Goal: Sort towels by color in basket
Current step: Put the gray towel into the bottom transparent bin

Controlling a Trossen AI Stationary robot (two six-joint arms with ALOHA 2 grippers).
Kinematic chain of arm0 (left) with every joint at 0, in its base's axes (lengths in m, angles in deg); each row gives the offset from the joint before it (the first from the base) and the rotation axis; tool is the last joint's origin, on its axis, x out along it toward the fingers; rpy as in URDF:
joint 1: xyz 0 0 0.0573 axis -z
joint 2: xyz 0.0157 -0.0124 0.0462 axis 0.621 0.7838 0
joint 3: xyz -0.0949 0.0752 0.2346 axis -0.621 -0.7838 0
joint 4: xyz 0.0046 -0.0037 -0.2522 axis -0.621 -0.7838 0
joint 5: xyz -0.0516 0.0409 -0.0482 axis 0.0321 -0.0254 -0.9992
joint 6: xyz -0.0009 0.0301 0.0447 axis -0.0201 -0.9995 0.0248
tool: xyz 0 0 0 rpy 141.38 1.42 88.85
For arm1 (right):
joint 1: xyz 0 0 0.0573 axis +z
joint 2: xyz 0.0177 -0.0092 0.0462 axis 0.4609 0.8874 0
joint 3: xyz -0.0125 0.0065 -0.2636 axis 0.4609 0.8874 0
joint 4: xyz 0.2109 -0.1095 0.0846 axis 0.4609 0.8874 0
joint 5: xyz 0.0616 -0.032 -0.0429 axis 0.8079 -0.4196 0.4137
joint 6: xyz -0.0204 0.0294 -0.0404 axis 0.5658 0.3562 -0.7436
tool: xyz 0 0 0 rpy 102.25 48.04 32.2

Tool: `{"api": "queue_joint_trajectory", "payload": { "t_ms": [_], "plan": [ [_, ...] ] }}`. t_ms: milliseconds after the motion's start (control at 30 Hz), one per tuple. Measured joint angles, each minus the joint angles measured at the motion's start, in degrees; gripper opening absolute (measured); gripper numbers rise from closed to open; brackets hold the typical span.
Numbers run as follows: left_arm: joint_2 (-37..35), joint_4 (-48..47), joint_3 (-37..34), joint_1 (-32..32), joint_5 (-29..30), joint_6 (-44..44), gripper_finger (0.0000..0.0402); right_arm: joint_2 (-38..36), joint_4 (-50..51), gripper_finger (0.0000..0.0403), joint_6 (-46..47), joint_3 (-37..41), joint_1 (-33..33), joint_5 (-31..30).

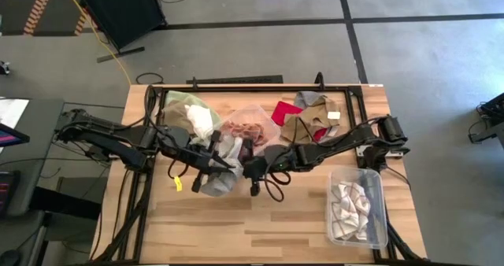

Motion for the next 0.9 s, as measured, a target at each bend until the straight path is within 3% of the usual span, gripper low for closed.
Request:
{"api": "queue_joint_trajectory", "payload": {
  "t_ms": [233, 433, 667, 900],
  "plan": [
    [-0.2, -1.6, 0.0, 1.1, 0.0, 0.7, 0.0041, -7.4, 7.3, 0.0027, -1.0, 0.0, 4.6, -9.6],
    [-0.2, -2.0, 0.0, 3.0, 3.3, -0.2, 0.0109, -16.8, 18.4, 0.0027, 1.2, 0.0, 10.2, -16.1],
    [-0.2, -3.6, 0.0, 4.4, 4.1, 0.5, 0.0190, -26.4, 36.8, 0.0027, 11.4, 0.0, 17.3, -21.5],
    [-0.2, -7.9, 0.0, 4.5, 4.1, 2.6, 0.0200, -34.6, 56.0, 0.0027, 29.1, 0.0, 25.5, -26.0]
  ]
}}
